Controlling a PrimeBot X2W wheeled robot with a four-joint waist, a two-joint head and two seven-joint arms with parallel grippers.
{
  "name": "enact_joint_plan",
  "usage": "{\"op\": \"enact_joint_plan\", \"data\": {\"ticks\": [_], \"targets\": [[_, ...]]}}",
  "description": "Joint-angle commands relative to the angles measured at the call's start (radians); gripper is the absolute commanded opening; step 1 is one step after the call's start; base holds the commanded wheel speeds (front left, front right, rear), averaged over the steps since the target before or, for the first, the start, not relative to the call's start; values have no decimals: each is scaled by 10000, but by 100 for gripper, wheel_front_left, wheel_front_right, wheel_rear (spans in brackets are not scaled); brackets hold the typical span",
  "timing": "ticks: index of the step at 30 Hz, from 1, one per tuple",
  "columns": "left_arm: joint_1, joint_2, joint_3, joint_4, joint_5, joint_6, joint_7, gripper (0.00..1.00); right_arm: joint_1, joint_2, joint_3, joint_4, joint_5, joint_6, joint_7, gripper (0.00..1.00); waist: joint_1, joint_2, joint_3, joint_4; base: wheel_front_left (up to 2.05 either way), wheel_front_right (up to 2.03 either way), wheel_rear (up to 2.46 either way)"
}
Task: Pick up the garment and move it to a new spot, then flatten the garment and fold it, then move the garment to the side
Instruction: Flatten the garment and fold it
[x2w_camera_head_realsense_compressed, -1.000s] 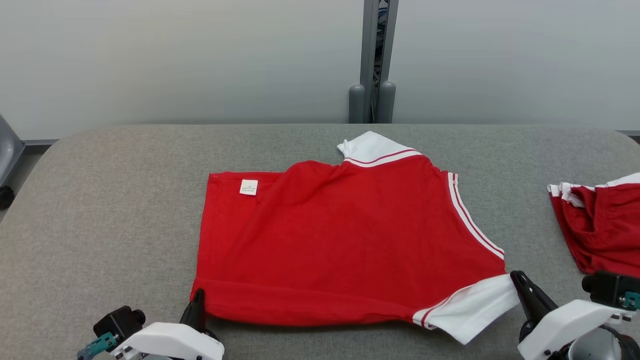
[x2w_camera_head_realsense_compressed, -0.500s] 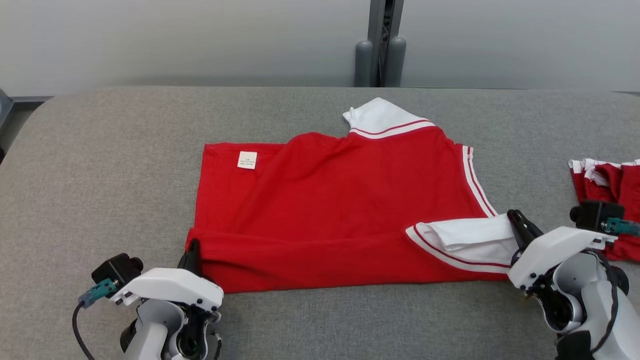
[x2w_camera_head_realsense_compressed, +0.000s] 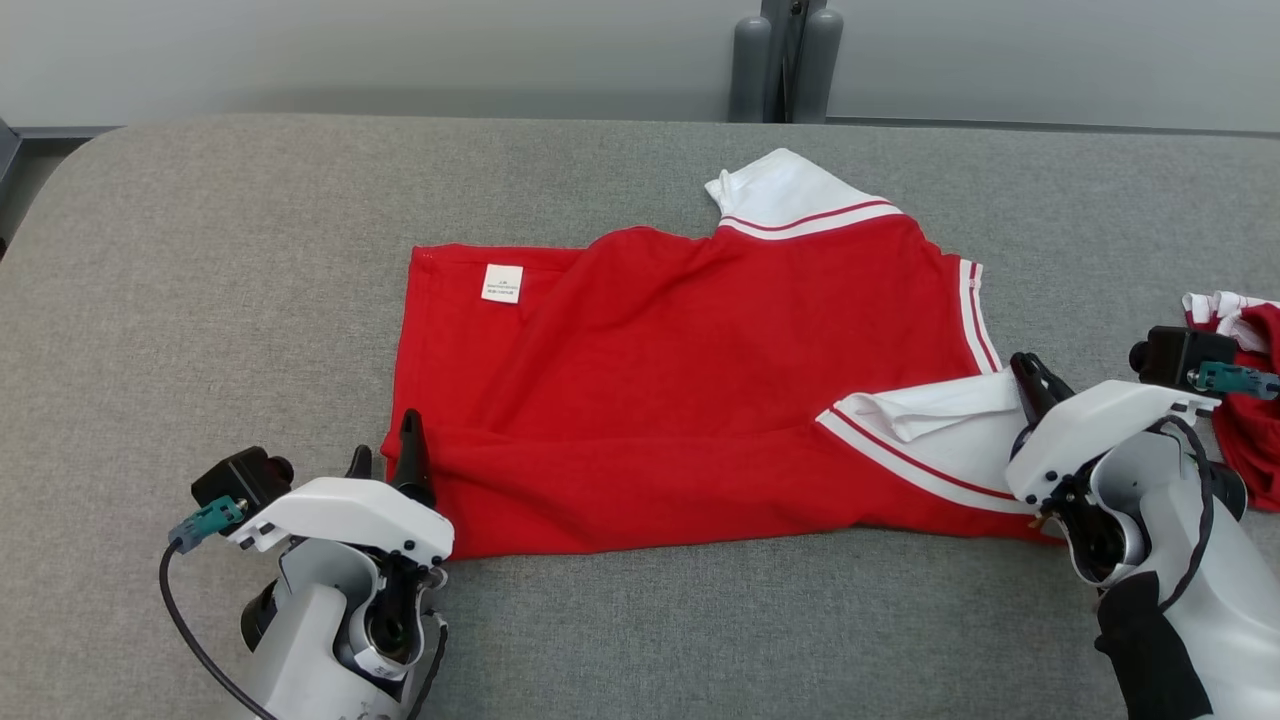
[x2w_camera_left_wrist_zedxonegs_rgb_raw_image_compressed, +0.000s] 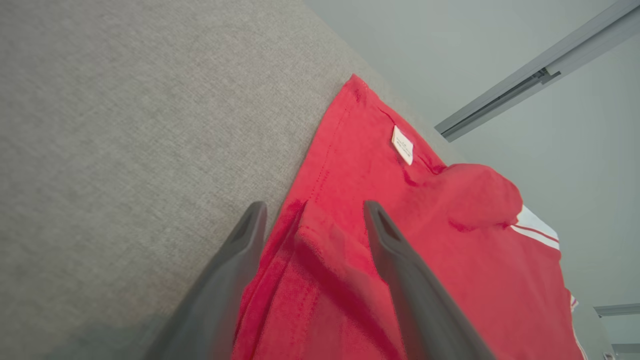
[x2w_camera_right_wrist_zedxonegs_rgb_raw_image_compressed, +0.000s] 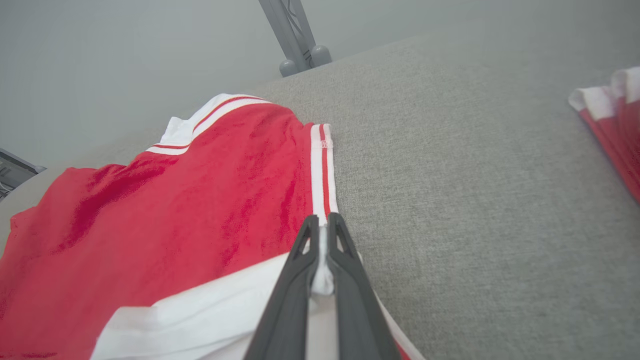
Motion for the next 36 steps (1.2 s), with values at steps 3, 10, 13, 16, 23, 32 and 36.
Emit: {"op": "enact_joint_plan", "data": {"ticks": [3, 10, 13, 16, 23, 32, 36], "targets": [[-216, 138, -76, -26, 158, -104, -131, 100, -336, -90, 81, 239, 98, 3, -465, 100, 1, -1, 2, 4, 0, 0, 0], [224, 373, -121, -440, 239, -191, -256, 100, -802, -251, 69, 518, 347, 3, -1969, 100, 1, -1, -69, 2, 0, 0, 0], [670, 464, -46, -798, 128, -220, -310, 100, -619, -400, 150, 388, 690, 3, -2380, 100, 1, -1, -141, 12, 0, 0, 0], [1292, 502, 28, -1230, 10, -175, -327, 100, -148, -551, 286, 121, 1075, 3, -2659, 100, 1, -1, -227, 12, 0, 0, 0], [2874, 462, 168, -2378, -380, 139, -163, 100, 1611, -685, 582, -1000, 2023, 3, -2930, 100, 1, -1, -504, -60, 0, 0, 0], [3772, 310, 107, -3335, -1008, 488, 507, 100, 3801, -363, 956, -2628, 2948, 3, -2117, 100, 1, -1, -675, -200, 0, 0, 0], [3692, 251, 176, -3315, -1257, 567, 632, 100, 4301, -164, 884, -3096, 3246, 3, -1646, 100, 1, -1, -626, -316, 0, 0, 0]]}}
